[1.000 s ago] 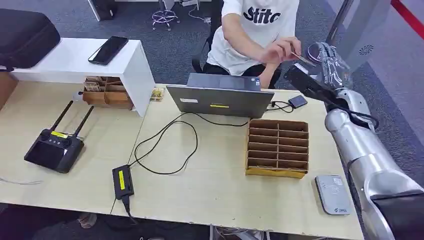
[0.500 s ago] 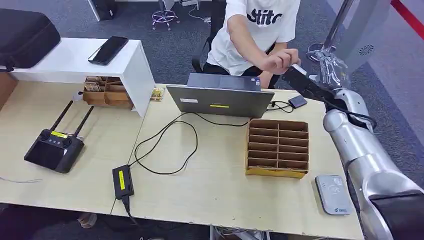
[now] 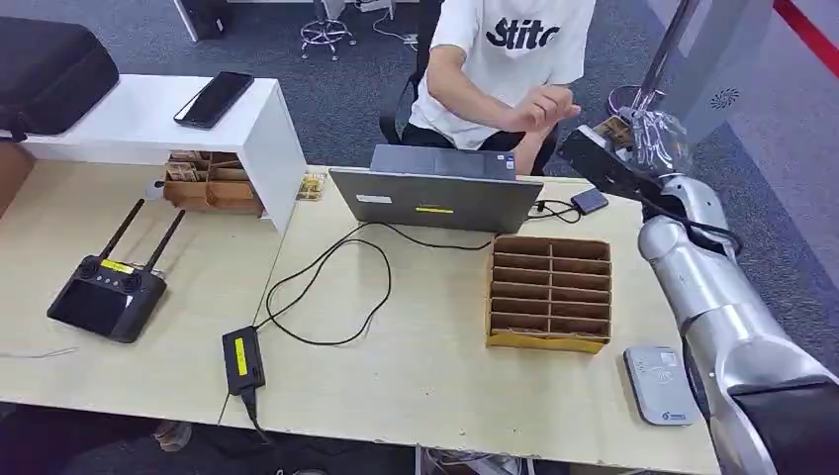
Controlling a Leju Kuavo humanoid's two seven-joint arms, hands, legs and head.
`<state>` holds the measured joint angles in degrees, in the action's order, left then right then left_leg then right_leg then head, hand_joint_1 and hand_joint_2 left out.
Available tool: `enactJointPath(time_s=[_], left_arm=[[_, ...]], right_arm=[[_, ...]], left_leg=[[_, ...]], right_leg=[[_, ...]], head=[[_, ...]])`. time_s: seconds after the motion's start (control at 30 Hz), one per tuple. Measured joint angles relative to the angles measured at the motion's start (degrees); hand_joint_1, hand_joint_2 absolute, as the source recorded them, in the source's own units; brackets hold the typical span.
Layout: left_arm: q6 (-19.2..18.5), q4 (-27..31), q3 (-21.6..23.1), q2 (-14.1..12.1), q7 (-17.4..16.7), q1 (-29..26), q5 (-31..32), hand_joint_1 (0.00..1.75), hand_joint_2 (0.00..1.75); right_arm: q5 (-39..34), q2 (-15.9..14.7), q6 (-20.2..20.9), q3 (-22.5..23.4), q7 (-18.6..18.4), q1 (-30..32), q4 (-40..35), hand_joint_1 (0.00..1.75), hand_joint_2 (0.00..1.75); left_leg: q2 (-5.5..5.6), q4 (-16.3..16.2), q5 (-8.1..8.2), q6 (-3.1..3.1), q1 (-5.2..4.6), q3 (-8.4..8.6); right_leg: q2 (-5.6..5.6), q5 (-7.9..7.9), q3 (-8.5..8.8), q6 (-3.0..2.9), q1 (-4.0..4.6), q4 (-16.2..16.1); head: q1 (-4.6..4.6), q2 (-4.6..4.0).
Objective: Pass the card to the sensor for recognition and then transmit it.
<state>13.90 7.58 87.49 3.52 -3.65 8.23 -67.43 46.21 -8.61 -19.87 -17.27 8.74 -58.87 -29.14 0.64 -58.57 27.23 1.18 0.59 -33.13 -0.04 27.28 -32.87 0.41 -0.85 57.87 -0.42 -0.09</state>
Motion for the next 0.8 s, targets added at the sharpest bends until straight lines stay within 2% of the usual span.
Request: enactJointPath(time_s=[0.2, 0.27, 0.4, 0.47, 0.57, 0.67, 0.8], left_arm=[[0.0, 0.0, 0.0, 0.0, 0.0, 0.0, 0.0, 0.0, 0.0], [0.0, 0.0, 0.0, 0.0, 0.0, 0.0, 0.0, 0.0, 0.0], [0.2, 0.0, 0.0, 0.0, 0.4, 0.0, -0.6, 0.0, 0.0], [0.3, 0.0, 0.0, 0.0, 0.7, -0.1, -0.8, 0.0, 0.0], [0.4, 0.0, 0.0, 0.0, 0.9, -0.3, -1.5, 0.0, 0.0], [0.7, 0.0, 0.0, 0.0, 1.1, -0.6, -2.2, 0.0, 0.0], [1.0, 0.0, 0.0, 0.0, 1.7, -0.8, -3.0, 0.0, 0.0]], right_arm=[[0.0, 0.0, 0.2, 0.1, 0.0, 0.0, 0.0, 1.64, 1.75], [-0.1, 0.0, 0.1, 0.2, 0.1, 0.0, 0.0, 1.75, 1.75], [-2.6, 0.0, -3.0, 1.0, 3.0, 0.9, -1.3, 1.75, 1.75], [-4.2, 0.0, -4.3, 2.2, 4.6, 2.1, -3.8, 1.75, 1.75], [-6.4, -0.2, -4.0, 3.7, 5.2, 4.9, -9.1, 1.75, 1.75], [-8.3, -1.3, -2.8, 5.3, 5.2, 9.1, -16.4, 1.75, 1.75], [-10.5, -3.3, -3.4, 8.0, 7.5, 16.1, -24.9, 1.75, 1.75]], left_leg=[[0.0, 0.0, 0.0, 0.0, 0.0, 0.0], [0.0, 0.0, 0.0, 0.0, 0.0, 0.01], [0.0, 0.0, 0.0, 0.0, 0.0, 0.0], [0.0, 0.0, 0.0, 0.0, 0.0, 0.0], [0.0, 0.0, 0.0, 0.0, 0.0, 0.0], [0.02, 0.0, 0.01, 0.0, 0.0, -0.01], [0.04, 0.0, 0.02, -0.01, 0.0, -0.04]], right_leg=[[0.0, 0.0, 0.0, 0.0, 0.0, 0.0], [0.0, 0.0, 0.0, 0.0, 0.0, 0.0], [-0.01, 0.0, -0.01, 0.0, 0.0, 0.0], [0.0, 0.0, -0.01, 0.0, 0.0, 0.0], [0.0, 0.0, -0.03, 0.0, 0.0, 0.0], [-0.04, 0.01, -0.04, 0.0, 0.0, 0.0], [-0.05, 0.01, -0.03, 0.01, 0.0, 0.0]], head=[[-0.02, 0.0], [0.0, 0.0], [0.0, 0.0], [-0.02, 0.0], [-0.02, 0.0], [0.0, 0.0], [0.0, 0.0]])
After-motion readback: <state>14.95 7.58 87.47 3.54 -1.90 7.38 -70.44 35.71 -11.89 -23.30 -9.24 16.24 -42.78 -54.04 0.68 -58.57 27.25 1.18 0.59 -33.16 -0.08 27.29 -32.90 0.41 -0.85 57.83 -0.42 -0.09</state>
